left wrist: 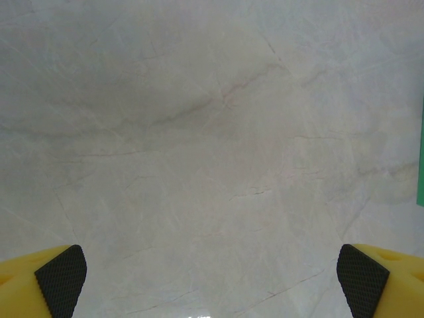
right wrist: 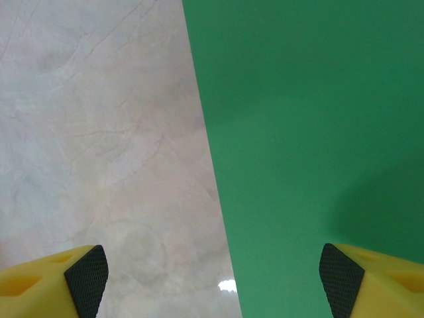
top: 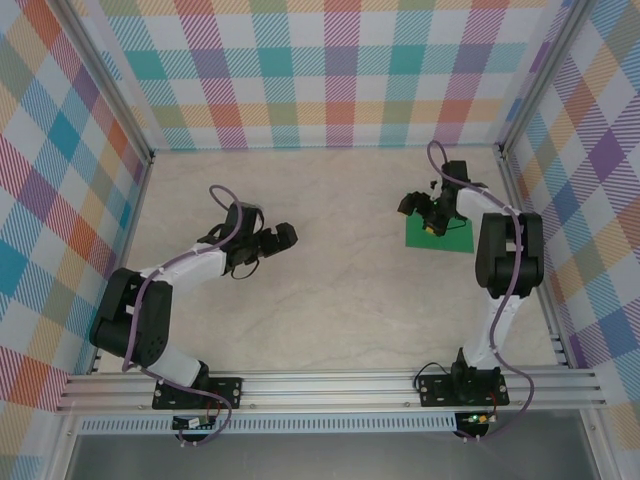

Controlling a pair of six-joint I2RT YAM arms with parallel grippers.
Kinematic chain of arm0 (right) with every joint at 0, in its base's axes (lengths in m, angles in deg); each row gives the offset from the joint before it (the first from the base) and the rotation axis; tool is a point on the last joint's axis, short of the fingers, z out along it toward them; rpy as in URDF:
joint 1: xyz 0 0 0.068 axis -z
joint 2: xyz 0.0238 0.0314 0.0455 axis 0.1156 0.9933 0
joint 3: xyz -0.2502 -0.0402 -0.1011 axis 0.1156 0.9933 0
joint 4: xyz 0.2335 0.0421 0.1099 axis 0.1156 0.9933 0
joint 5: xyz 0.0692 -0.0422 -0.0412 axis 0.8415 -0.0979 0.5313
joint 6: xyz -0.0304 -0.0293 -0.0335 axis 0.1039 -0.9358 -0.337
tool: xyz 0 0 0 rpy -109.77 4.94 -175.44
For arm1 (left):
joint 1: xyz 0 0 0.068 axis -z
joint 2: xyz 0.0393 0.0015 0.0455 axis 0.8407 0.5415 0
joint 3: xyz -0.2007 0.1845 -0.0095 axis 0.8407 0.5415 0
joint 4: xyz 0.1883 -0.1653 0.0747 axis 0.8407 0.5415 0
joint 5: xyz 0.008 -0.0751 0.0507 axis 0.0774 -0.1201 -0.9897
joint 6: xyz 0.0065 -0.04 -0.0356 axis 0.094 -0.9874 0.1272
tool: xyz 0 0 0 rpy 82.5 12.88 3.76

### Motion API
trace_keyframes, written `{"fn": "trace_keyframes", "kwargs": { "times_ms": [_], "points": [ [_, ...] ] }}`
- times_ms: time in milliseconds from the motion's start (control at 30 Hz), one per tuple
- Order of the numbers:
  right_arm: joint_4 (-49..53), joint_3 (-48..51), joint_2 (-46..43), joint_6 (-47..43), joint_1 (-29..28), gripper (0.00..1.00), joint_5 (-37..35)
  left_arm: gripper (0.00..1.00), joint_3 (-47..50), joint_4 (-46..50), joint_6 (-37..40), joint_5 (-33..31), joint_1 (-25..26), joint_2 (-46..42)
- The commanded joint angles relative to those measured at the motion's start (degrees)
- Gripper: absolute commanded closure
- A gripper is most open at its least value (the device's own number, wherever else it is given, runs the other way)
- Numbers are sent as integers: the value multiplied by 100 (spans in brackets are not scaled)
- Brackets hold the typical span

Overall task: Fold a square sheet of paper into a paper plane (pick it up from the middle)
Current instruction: Move the square sheet of paper to the center of the table.

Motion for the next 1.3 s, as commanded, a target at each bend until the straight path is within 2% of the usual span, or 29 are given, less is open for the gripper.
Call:
{"fn": "trace_keyframes", "kwargs": {
  "times_ms": [0,167,267,400,467,567,667,867,967,1133,1267],
  "points": [
    [413,-379,244,-145,-92,14,32,0,-38,21,42,-9,95,-22],
    [892,-616,732,-217,-235,16,-86,0,43,42,70,-34,96,-71],
    [860,-299,563,-156,-326,18,-163,0,121,45,74,-83,96,-167],
    [867,81,347,-51,-424,20,165,0,175,95,70,-127,102,-279],
    [862,294,175,-97,-608,20,22,0,214,82,64,-131,102,-338],
    [851,487,28,-145,-821,20,436,0,257,93,45,-174,97,-406],
    [899,529,-36,-83,-1071,21,413,0,265,74,43,-159,101,-435],
    [679,926,-257,138,-1918,21,368,0,367,51,-21,-246,96,-518],
    [750,870,-329,165,-2093,21,177,0,346,119,8,-264,96,-547],
    [1209,214,-615,-59,-2068,19,-508,0,328,157,44,-251,102,-600],
    [1315,-255,-501,-117,-1933,18,-987,0,336,164,32,-212,99,-659]
  ]
}}
